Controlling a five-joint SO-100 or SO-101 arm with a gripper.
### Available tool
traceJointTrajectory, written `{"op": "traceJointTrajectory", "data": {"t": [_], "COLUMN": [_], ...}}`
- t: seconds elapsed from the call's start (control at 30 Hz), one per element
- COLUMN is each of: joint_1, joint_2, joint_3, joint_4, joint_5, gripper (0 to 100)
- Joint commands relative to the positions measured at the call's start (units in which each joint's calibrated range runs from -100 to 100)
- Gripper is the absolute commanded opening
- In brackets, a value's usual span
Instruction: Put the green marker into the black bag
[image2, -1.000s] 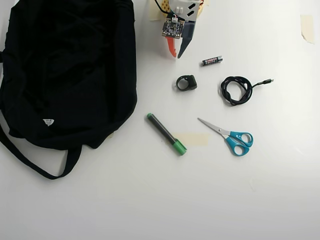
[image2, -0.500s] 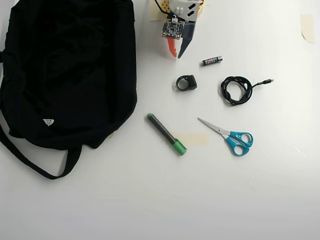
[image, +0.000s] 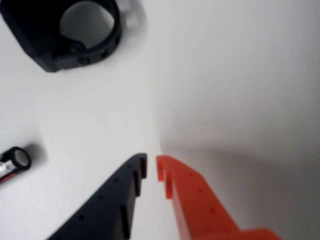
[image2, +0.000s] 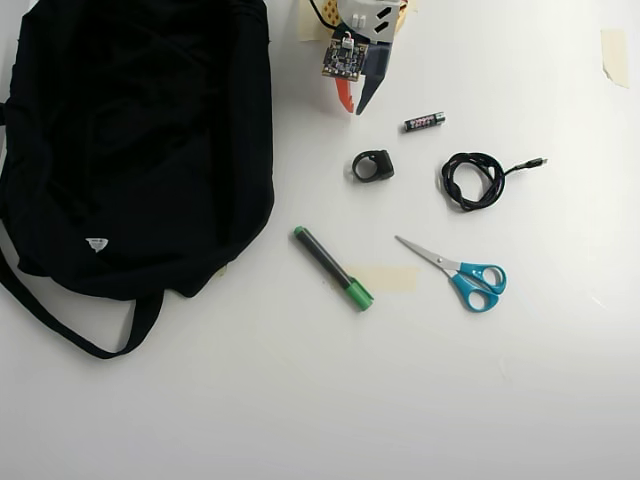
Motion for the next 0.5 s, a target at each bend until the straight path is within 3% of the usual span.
{"op": "traceJointTrajectory", "data": {"t": [0.0,0.47], "joint_1": [-0.4,-0.6], "joint_2": [2.4,12.4], "joint_3": [-4.3,-15.5], "joint_4": [-1.3,-2.5], "joint_5": [0.1,0.1], "gripper": [2,2]}}
